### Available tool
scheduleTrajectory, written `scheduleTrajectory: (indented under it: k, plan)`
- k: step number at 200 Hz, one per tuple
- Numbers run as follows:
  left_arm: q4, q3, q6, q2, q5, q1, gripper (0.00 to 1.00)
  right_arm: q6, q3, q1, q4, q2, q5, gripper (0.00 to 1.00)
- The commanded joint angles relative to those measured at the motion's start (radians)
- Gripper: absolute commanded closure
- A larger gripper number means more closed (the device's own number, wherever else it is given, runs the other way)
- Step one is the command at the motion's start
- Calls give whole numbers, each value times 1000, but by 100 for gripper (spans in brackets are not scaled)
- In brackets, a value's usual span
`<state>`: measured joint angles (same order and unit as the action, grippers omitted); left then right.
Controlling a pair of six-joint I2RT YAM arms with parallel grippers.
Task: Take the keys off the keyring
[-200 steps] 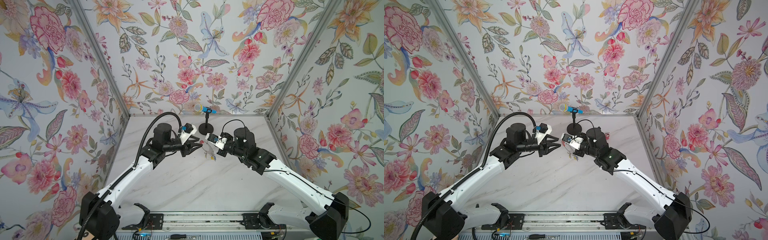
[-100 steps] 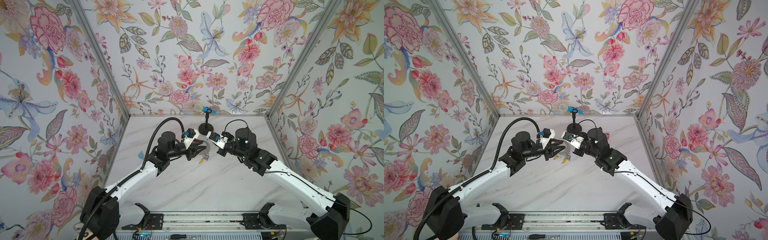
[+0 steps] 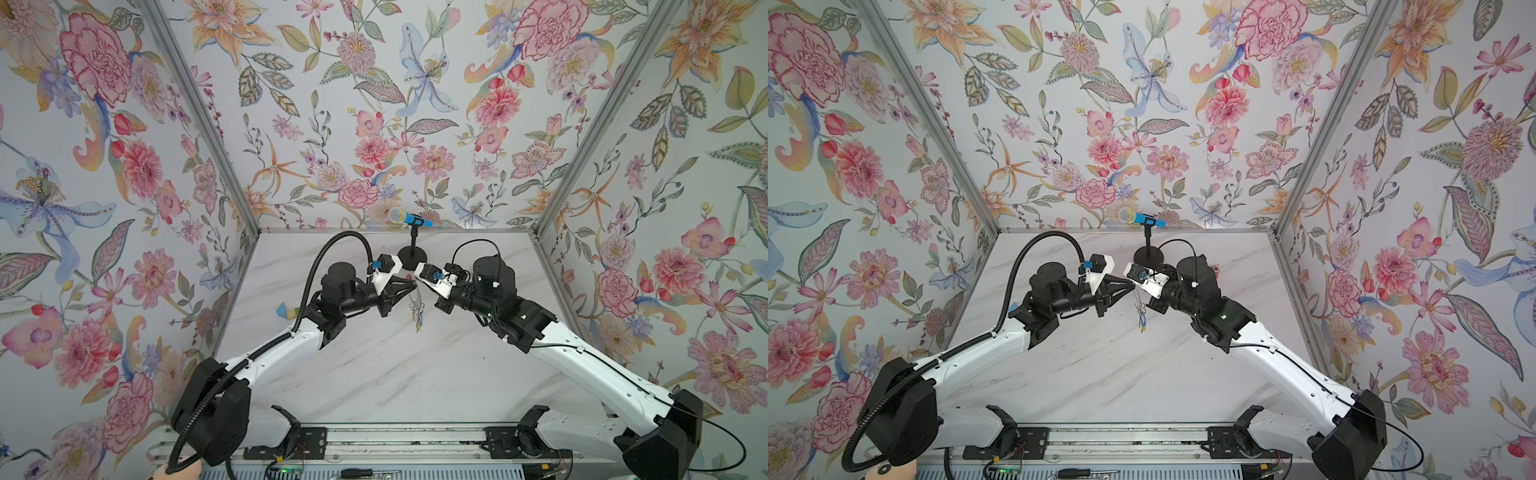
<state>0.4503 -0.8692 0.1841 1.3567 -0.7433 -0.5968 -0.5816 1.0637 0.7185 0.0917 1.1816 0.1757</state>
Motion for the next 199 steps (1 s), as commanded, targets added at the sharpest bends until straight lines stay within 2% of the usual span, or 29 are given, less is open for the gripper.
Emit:
scheduleTrajectory:
  k: [1, 15, 60, 144, 199]
  plan:
    - [34, -33, -5, 3, 1, -12, 95, 22, -5, 0, -23, -23, 16, 100]
    - [19, -34, -22, -8, 8, -13, 100, 20, -7, 1, -19, -26, 12, 100]
    - [-117, -73, -135, -40, 34, -12, 100, -1, -1, 0, 8, -26, -8, 100]
    - [-461, -251, -349, -15, 95, -11, 100, -92, 33, 36, 91, -13, -63, 100]
    - [-551, -286, -397, -3, 101, -9, 100, -91, 31, 31, 105, -34, -109, 100]
